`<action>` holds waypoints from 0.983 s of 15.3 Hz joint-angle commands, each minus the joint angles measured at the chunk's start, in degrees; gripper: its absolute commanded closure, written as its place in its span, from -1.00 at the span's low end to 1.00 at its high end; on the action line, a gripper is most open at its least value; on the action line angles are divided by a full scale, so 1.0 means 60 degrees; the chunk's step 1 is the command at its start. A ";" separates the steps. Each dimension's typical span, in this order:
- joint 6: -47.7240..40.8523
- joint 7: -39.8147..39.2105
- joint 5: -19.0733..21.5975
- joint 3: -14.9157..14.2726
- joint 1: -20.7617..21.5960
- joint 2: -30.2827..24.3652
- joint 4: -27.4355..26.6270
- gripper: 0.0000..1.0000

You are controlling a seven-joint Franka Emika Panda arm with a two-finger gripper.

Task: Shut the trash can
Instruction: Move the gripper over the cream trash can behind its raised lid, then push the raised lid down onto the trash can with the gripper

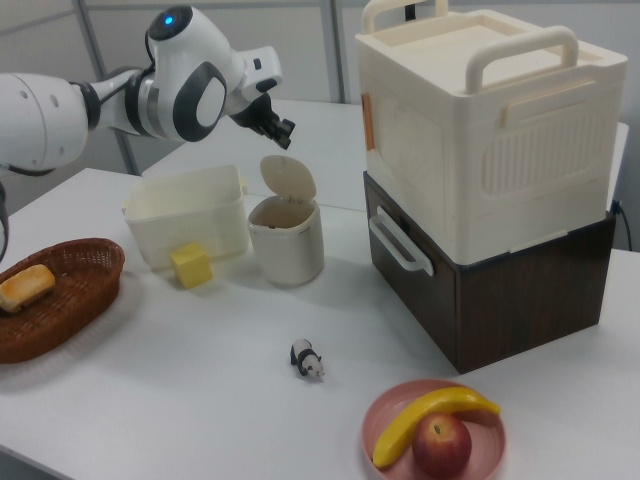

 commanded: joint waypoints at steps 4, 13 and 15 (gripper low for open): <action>0.0014 0.0684 -0.0803 -0.0104 0.0135 0.0652 0.0761 1.00; -0.2961 -0.0840 -0.0466 -0.0075 0.0061 0.0211 0.0133 1.00; -0.2947 -0.0840 -0.0466 -0.0075 0.0120 0.0430 -0.0117 1.00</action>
